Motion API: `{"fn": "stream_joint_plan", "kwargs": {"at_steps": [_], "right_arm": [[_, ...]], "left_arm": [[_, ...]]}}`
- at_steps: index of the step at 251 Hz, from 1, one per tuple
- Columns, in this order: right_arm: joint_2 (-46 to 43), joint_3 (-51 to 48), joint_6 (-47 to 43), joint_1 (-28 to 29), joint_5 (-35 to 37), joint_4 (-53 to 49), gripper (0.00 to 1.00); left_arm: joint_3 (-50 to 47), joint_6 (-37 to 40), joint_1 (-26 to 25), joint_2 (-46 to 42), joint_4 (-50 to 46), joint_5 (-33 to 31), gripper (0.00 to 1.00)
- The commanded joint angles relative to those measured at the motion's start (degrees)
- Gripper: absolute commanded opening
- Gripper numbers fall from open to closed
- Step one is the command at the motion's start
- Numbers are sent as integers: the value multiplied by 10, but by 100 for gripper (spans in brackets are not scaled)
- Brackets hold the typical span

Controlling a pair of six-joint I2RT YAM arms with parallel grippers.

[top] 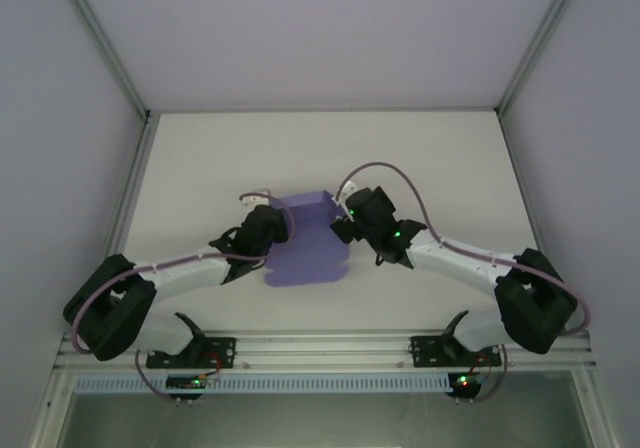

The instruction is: Assemble paper box

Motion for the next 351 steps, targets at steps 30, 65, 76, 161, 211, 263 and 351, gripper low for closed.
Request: {"fn": "stream_joint_plan", "kwargs": {"at_steps": [30,65,76,161,211,263,351], "right_arm": [[-7,-31,-54,37,91,173,99],[-11,-33,-64,38,92,174,99],[-15,-35,-64,37,91,162,99],[-214,-97,-2,-62,-130,12,99],[-272,-76,40,-224,-424,-76,90],[-194,-17,42,-251,-529,-88,78],[-107,34,44,-250,-470,-65,33]], "left_arm": [[44,1,-23,10,9,24,0],[46,0,-24,10,5,22,0],[46,-1,-23,9,4,20,0],[34,-10,-8,-10,-15,14,0],[43,-4,0,-29,-42,35,0],[69,-6,1,-22,-88,57,0],[87,-13,2,-8,-107,87,0]]}}
